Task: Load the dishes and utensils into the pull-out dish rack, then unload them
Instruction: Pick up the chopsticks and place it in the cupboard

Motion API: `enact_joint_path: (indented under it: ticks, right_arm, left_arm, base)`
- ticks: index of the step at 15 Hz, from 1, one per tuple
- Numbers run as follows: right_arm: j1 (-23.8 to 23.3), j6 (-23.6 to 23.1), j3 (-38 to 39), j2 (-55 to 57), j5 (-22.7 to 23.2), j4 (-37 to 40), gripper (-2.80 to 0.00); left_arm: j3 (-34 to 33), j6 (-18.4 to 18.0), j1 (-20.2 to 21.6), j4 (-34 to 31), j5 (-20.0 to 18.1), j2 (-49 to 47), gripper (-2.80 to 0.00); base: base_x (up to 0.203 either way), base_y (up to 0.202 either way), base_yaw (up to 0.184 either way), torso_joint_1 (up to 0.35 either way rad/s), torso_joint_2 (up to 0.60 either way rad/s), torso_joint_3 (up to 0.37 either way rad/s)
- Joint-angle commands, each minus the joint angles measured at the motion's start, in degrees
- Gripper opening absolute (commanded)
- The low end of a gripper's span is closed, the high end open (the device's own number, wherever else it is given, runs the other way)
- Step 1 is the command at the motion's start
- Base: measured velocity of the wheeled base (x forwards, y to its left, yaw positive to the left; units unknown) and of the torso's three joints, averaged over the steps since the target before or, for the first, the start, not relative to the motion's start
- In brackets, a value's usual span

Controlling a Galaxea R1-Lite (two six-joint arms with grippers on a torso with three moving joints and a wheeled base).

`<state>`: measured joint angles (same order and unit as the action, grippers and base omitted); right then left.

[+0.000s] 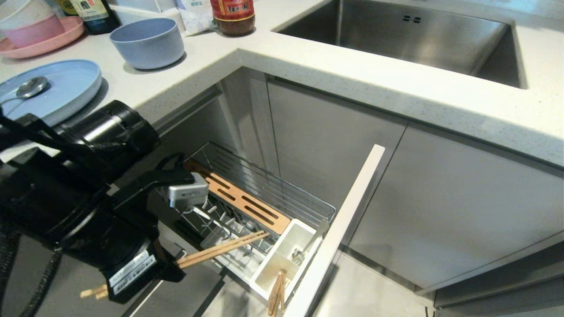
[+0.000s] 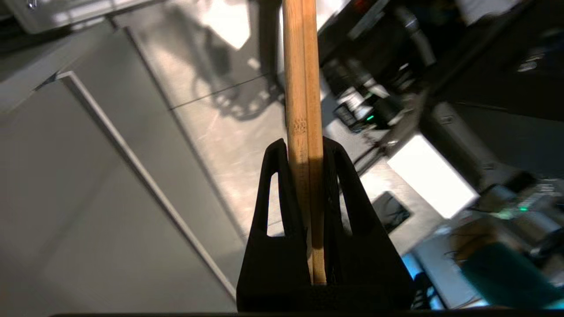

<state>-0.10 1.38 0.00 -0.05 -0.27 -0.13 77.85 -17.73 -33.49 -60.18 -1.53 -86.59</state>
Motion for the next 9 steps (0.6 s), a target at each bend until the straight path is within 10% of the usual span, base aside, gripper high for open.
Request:
enact_joint_path:
  ticks: [1, 9]
  right_arm:
    - [0.01, 0.03, 0.09, -0.15, 0.0, 0.02, -2.8]
    - [0.01, 0.03, 0.09, -0.13, 0.0, -0.04, -2.8]
  left_arm:
    - [-2.85, -0.12, -1.95, 1.08, 2.41, -2.43, -2.8]
    - [-4.29, 0.15, -6.27, 3.54, 4.14, -7.97, -2.8]
  base:
    - [0.0, 0.0, 0.0, 0.0, 0.0, 0.0]
    - [0.0, 0.0, 0.0, 0.0, 0.0, 0.0]
